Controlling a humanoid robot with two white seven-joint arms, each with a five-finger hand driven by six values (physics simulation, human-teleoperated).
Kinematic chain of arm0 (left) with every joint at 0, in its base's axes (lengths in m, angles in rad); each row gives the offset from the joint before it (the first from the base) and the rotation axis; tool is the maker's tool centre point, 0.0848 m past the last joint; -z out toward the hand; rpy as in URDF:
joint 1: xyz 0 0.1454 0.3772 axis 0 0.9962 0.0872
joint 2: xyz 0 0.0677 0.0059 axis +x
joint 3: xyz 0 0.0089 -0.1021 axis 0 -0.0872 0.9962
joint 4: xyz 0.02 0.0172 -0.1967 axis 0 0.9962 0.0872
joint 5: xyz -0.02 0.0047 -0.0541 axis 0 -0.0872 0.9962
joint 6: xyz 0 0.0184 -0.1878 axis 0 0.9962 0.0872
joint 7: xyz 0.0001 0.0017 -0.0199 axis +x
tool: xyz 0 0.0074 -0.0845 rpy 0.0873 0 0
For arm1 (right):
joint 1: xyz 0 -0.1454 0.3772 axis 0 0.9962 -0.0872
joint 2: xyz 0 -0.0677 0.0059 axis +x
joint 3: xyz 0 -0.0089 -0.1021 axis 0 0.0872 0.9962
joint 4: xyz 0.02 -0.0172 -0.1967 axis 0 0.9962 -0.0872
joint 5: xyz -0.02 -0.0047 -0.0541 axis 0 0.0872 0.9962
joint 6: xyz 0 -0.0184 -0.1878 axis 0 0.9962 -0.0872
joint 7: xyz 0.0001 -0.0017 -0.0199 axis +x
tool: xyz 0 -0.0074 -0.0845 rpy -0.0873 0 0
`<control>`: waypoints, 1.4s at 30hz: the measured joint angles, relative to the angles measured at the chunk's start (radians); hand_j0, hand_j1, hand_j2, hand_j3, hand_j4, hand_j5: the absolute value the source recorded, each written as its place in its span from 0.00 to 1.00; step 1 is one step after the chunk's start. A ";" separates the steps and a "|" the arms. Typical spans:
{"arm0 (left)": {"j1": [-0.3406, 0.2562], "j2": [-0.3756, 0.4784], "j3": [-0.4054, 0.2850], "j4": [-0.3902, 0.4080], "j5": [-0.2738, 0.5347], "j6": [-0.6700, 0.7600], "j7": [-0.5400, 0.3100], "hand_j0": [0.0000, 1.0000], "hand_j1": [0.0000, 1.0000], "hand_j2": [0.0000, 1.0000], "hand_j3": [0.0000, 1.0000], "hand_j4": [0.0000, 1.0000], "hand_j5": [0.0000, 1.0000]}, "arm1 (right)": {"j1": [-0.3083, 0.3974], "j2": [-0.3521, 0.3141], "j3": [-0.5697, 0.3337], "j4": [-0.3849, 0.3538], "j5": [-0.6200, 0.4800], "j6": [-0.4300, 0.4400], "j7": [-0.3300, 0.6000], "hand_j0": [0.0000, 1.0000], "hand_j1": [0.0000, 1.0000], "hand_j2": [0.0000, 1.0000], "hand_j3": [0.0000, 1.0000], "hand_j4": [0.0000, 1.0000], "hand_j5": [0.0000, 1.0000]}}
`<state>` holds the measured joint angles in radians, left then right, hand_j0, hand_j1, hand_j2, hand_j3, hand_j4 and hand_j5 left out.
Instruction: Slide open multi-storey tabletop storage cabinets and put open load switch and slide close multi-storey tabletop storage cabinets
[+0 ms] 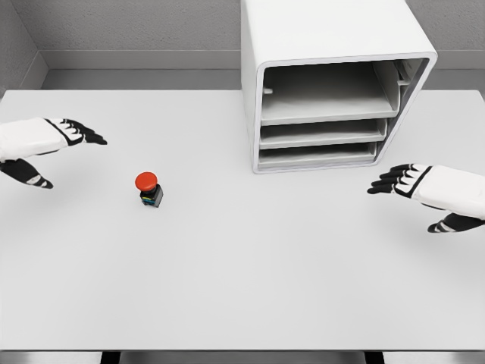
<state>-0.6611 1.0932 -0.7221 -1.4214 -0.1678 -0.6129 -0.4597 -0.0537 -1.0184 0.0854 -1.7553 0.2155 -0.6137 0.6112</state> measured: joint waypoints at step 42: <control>-0.110 -0.329 -0.149 0.118 -0.150 0.000 -0.133 1.00 1.00 1.00 1.00 1.00 1.00 | -0.684 0.309 0.494 0.445 -0.078 0.010 0.000 1.00 1.00 1.00 1.00 1.00 1.00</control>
<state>-0.7716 0.7645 -0.8710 -1.3039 -0.3180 -0.6132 -0.5922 -0.7378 -0.7098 0.5797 -1.3107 0.1373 -0.6038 0.6110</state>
